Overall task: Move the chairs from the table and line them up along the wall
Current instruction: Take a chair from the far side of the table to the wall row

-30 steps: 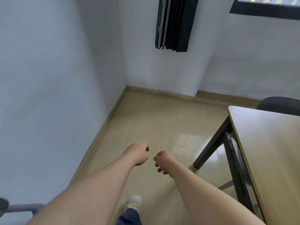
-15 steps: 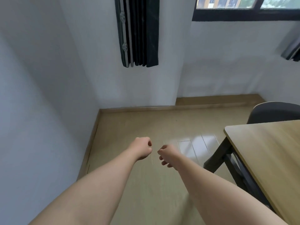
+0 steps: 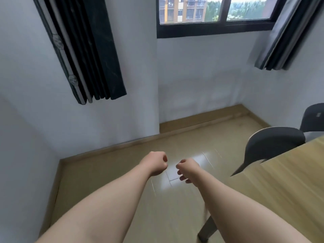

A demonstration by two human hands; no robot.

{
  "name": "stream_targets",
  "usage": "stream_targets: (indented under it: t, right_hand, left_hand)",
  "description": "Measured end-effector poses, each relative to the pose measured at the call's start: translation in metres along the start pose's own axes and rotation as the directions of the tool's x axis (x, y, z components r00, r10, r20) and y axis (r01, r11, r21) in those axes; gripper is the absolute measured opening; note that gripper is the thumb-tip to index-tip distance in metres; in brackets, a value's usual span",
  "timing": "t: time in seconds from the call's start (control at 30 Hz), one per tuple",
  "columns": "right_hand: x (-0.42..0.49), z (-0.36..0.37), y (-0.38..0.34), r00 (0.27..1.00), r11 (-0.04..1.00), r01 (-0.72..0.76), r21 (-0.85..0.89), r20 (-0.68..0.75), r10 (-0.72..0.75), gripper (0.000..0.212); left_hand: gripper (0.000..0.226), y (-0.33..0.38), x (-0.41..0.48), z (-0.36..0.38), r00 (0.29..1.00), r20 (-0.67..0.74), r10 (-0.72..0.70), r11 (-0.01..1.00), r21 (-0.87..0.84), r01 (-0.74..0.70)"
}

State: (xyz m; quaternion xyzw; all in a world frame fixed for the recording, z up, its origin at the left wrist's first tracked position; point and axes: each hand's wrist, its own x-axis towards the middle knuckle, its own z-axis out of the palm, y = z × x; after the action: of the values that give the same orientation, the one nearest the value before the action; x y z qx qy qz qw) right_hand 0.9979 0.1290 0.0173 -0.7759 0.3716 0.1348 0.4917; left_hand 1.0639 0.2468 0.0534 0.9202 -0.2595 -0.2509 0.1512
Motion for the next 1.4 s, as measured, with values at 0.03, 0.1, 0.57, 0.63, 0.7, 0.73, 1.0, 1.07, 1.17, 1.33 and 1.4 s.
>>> stream_targets:
  t: [0.03,0.1,0.57,0.63,0.7,0.73,1.0,1.07,1.17,1.33,1.4]
  right_hand:
    - [0.012,-0.013,-0.004,1.000,1.000,0.006,0.011,-0.012,-0.005,0.022]
    - [0.040,-0.043,-0.010,0.998,0.999,0.002,0.036,-0.063,0.001,0.017]
    - [0.195,-0.185,0.008,0.833,0.895,-0.218,0.388,-0.403,0.378,0.023]
    - [0.222,-0.198,-0.003,0.788,0.862,-0.223,0.455,-0.436,0.434,0.022]
    - [0.244,-0.207,-0.018,0.771,0.843,-0.210,0.495,-0.447,0.454,0.022]
    - [0.252,-0.214,-0.026,0.760,0.834,-0.201,0.513,-0.455,0.463,0.022]
    - [0.225,-0.265,-0.010,0.434,0.798,-0.372,0.474,-0.671,0.601,0.034]
    - [0.220,-0.279,0.006,0.299,0.761,-0.408,0.505,-0.714,0.633,0.041]
    - [0.231,-0.306,0.027,0.250,0.698,-0.420,0.581,-0.665,0.704,0.050]
    - [0.254,-0.318,0.060,0.268,0.442,-0.363,0.820,-0.362,0.893,0.050]
    - [0.259,-0.311,0.071,0.247,0.295,-0.332,0.896,-0.220,0.944,0.049]
  left_hand:
    - [0.031,0.011,0.016,-0.006,1.000,-0.006,0.016,1.000,-0.002,-0.016]
    - [0.031,0.036,0.053,-0.014,0.999,-0.006,0.052,0.998,-0.025,-0.052]
    - [0.026,0.167,0.289,-0.039,0.903,0.238,0.359,0.930,-0.003,-0.369]
    - [0.027,0.186,0.322,-0.045,0.871,0.270,0.412,0.902,0.015,-0.431]
    - [0.028,0.205,0.348,-0.049,0.837,0.303,0.456,0.875,0.021,-0.484]
    - [0.029,0.215,0.359,-0.050,0.815,0.328,0.478,0.857,0.029,-0.514]
    - [0.026,0.287,0.415,-0.033,0.666,0.464,0.584,0.728,0.063,-0.683]
    - [0.026,0.308,0.420,-0.024,0.635,0.492,0.596,0.703,0.062,-0.708]
    - [0.028,0.350,0.426,-0.007,0.576,0.521,0.630,0.629,0.094,-0.772]
    - [0.047,0.399,0.421,0.026,0.479,0.568,0.670,0.456,0.194,-0.868]
    - [0.058,0.412,0.416,0.037,0.402,0.612,0.681,0.342,0.219,-0.914]
